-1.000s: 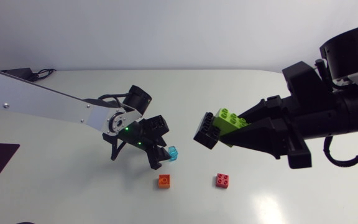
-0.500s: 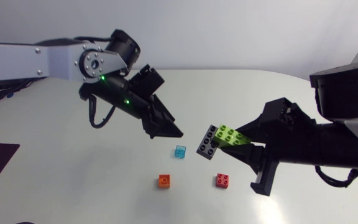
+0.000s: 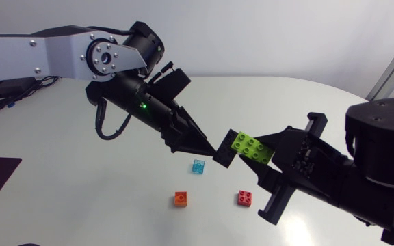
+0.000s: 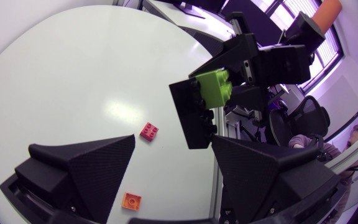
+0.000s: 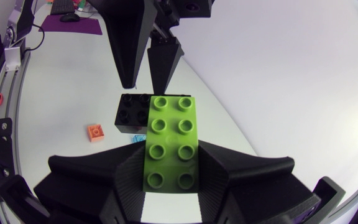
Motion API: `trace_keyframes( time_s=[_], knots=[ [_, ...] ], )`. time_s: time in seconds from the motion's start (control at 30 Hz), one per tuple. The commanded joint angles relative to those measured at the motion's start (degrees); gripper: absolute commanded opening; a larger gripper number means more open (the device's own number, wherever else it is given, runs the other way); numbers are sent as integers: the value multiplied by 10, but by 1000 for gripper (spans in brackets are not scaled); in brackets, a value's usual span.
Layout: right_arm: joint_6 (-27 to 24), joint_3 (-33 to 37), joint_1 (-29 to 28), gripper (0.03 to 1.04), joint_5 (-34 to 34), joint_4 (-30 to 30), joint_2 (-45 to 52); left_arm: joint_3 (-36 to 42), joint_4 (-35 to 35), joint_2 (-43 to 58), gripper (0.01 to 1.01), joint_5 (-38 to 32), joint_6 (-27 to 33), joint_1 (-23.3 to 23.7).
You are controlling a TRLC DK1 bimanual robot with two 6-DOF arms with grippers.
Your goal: Disassemble duplo
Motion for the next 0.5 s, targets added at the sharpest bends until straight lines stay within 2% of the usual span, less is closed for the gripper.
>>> trace_keyframes(
  time_s=[0.0, 0.17, 0.47],
  knots=[
    [-14, -16, 5, 175, 10, 18, -2, 17, -13, 12, 839, 13, -9, -2],
    [-14, -16, 3, 175, 10, 31, -2, 19, -21, 12, 839, 31, -9, -3],
    [3, -19, 8, 175, 16, 56, -20, 14, -29, 4, 838, 120, -3, -15]
  ],
)
